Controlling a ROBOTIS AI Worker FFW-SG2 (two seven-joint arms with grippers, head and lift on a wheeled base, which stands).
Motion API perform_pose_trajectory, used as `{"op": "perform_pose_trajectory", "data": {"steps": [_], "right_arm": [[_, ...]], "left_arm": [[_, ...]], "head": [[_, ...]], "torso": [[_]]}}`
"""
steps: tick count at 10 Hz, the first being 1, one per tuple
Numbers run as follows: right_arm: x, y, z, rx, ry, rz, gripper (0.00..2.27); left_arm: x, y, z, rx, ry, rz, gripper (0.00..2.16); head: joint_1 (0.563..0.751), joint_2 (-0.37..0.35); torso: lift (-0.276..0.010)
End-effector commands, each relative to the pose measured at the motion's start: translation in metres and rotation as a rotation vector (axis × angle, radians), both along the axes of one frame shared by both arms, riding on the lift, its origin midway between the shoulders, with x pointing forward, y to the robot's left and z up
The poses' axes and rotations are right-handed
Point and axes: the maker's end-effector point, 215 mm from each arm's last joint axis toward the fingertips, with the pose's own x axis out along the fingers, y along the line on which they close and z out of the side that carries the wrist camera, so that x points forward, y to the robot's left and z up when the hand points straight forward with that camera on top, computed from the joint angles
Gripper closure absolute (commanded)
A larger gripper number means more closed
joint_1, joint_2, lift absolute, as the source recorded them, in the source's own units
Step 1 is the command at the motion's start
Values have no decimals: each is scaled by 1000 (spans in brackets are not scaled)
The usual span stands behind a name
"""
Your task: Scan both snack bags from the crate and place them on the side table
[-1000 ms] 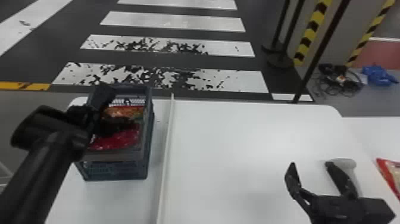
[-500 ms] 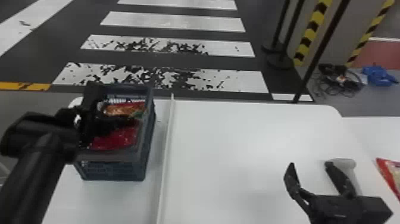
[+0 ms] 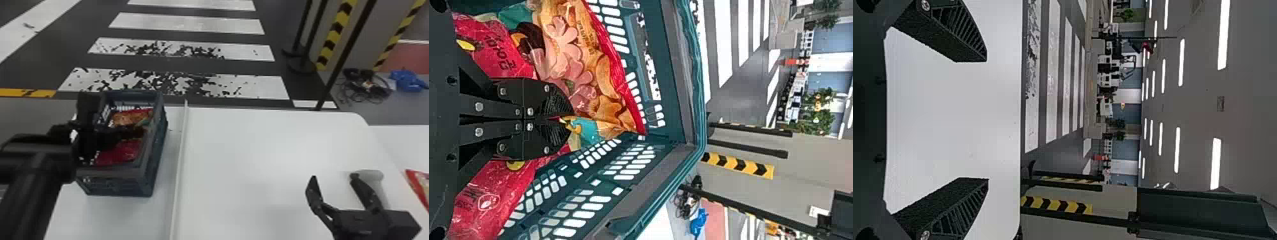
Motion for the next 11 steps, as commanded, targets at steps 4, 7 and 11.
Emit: {"op": "perform_pose_trajectory", "data": {"steps": [4, 7, 11], "right_arm": [[-1, 0, -2, 3, 3, -1, 66], [0, 0, -7, 6, 12, -3, 66], [3, -2, -13, 11, 19, -7, 66]], "left_arm": [[-4, -9, -12, 114, 16, -52, 2142], [-24, -23, -26, 74, 52, -111, 2142], [-43, -21, -5, 25, 74, -107, 2142]], "head": [[695, -51], [695, -66], [695, -83]], "torso": [[-98], [-98], [-98]]}}
